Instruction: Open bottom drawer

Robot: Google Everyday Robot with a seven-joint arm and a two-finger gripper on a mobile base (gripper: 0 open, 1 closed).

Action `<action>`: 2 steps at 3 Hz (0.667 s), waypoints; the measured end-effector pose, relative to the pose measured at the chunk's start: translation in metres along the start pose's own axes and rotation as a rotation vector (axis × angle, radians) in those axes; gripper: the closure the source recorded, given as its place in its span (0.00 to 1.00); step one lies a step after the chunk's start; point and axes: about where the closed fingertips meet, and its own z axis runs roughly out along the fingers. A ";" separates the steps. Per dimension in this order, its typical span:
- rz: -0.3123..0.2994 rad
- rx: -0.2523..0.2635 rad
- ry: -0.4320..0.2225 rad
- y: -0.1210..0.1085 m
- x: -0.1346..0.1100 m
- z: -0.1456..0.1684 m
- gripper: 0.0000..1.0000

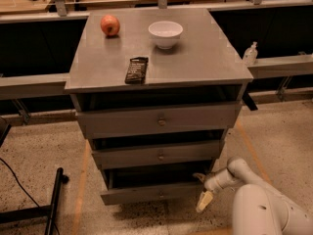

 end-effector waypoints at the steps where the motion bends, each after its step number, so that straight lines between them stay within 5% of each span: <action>1: -0.067 0.019 -0.041 0.009 -0.024 -0.012 0.00; 2: -0.172 0.039 -0.099 0.030 -0.065 -0.029 0.00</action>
Offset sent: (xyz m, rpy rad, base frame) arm -0.0236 0.0392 0.1316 0.1682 -0.2867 0.1067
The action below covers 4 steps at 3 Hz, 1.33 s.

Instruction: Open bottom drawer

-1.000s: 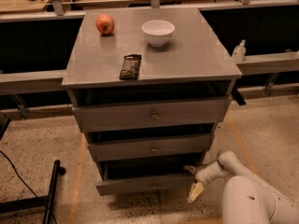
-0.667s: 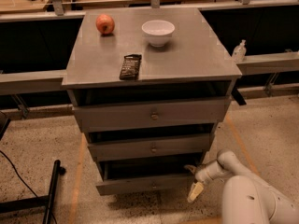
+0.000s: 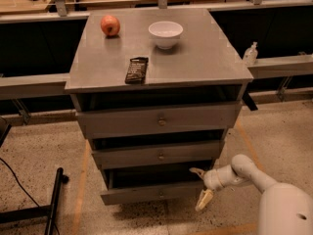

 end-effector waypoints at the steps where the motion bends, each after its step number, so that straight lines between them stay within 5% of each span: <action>1: -0.044 0.017 -0.005 0.006 -0.021 -0.004 0.16; 4: -0.038 0.055 0.012 0.003 -0.020 -0.002 0.94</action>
Offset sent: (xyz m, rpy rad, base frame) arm 0.0013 -0.0081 0.0266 -0.0607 -0.0634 -0.0820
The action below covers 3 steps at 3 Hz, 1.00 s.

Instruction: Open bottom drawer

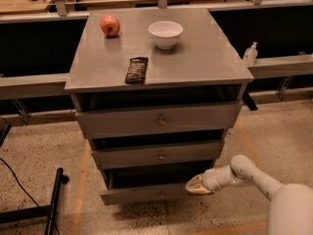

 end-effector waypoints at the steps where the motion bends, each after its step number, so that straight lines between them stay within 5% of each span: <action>1: -0.059 0.061 -0.021 -0.015 0.002 -0.001 1.00; 3: -0.135 0.150 -0.018 -0.041 0.010 0.003 1.00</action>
Offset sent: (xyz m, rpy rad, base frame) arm 0.0513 -0.0122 0.0020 0.0637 -0.2644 -0.0337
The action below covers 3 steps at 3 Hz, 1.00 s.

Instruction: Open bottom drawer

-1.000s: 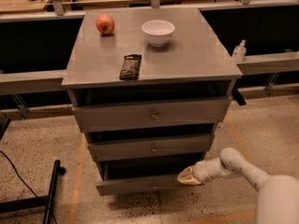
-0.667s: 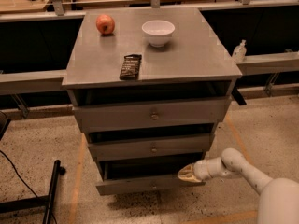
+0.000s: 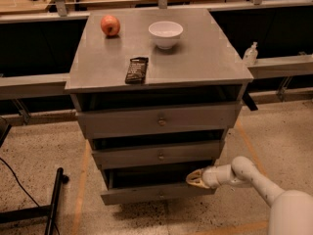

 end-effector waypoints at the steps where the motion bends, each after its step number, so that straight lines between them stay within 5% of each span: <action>1: -0.003 0.024 0.063 -0.011 0.013 0.008 1.00; 3: 0.034 0.043 0.144 -0.028 0.043 0.024 1.00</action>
Offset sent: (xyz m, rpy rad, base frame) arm 0.0450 -0.0177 -0.0452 -0.1634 -0.0015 -0.1054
